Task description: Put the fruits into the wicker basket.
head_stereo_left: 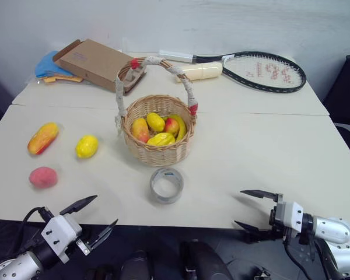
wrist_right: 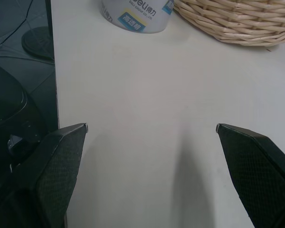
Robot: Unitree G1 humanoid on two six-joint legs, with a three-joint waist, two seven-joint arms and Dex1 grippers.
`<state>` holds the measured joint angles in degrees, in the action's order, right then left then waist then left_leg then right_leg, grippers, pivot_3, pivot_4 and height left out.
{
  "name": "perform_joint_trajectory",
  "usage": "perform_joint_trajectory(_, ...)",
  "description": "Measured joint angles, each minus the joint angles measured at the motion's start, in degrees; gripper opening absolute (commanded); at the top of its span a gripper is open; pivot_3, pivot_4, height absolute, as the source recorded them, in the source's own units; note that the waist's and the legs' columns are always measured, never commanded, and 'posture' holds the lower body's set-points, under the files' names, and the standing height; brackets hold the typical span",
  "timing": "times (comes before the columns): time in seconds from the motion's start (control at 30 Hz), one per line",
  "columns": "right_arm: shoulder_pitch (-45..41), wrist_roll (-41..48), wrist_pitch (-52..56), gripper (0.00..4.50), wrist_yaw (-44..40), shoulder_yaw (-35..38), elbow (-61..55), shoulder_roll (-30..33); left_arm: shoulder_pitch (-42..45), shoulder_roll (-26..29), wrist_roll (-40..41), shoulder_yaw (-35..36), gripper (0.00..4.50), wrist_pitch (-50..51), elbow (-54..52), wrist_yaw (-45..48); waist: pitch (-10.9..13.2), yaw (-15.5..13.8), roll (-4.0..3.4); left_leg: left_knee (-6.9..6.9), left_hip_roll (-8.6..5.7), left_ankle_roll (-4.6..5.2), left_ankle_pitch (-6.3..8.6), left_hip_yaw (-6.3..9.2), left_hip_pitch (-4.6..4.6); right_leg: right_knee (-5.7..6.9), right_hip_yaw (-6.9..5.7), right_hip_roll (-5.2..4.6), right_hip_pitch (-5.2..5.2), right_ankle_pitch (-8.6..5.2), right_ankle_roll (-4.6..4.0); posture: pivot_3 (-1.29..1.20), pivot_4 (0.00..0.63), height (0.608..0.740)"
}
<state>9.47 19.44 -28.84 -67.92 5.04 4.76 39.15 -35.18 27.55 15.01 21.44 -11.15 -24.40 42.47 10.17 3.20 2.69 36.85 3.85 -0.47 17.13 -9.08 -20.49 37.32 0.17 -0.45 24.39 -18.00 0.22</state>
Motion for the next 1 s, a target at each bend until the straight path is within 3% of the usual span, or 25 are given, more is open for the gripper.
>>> perform_joint_trajectory(0.33, -3.60, 0.62, -0.10, 4.47, -0.34, -0.53, 0.73, 0.11, 0.41, 1.76, 3.76, -0.93, 4.50, 3.80, -0.26, 1.26, 0.00, 0.05, 0.00, 0.01, 0.00, 0.00, 0.00, 0.00, 0.03, 0.03, 0.00, 0.02, 0.00, 0.00, 0.00, 0.00, 0.150, 0.740)
perform_joint_trajectory(0.43, -15.10, 3.85, 11.17, 4.47, -3.25, -7.55, -9.03, 1.84, -0.20, 6.34, 13.18, 1.81, 4.50, 9.95, -4.01, 4.76, 0.20, 1.43, 0.02, 0.06, 0.01, 0.00, -0.01, 0.08, 0.05, 0.16, 0.07, 0.08, 0.06, 0.21, 0.19, 0.00, 0.150, 0.740)
perform_joint_trajectory(0.57, -31.66, 1.90, 23.64, 4.47, -6.11, -17.16, -17.94, 1.93, -0.93, 10.45, 18.77, 3.22, 4.50, 13.58, -9.58, 9.27, 0.15, 1.42, -0.03, -0.19, -0.02, -0.21, 0.06, 0.31, 0.21, 0.20, -0.12, 0.11, 0.02, 0.10, 0.07, 0.00, 0.150, 0.740)
perform_joint_trajectory(0.73, -42.45, -5.69, 28.09, 4.47, -12.14, -30.13, -13.34, -2.49, -0.20, 10.96, 19.48, 2.92, 4.50, 16.48, -9.99, 10.07, 0.16, 0.39, -0.05, -0.24, -0.04, -0.38, 0.17, 0.47, 0.01, 0.19, -0.24, 0.10, 0.19, -0.14, 0.01, 0.00, 0.150, 0.740)
perform_joint_trajectory(0.93, -48.70, -13.96, 26.53, 4.47, -12.30, -36.22, -3.39, -9.18, -0.25, 10.00, 19.38, 2.13, 4.50, 17.52, -10.85, 10.15, 0.17, 0.36, -0.06, 0.10, -0.02, -0.39, 0.22, 0.46, -0.05, 0.22, -0.24, 0.05, 0.15, -0.19, 0.02, 0.00, 0.150, 0.740)
perform_joint_trajectory(1.0, -50.57, -16.34, 24.77, 3.90, -12.41, -37.37, 0.19, -10.81, -0.13, 9.53, 19.20, 1.99, 4.50, 17.51, -10.82, 10.15, 0.17, 0.37, -0.07, 0.20, -0.02, -0.31, 0.26, 0.46, -0.05, 0.29, -0.25, 0.03, 0.13, -0.19, 0.02, 0.00, 0.150, 0.740)
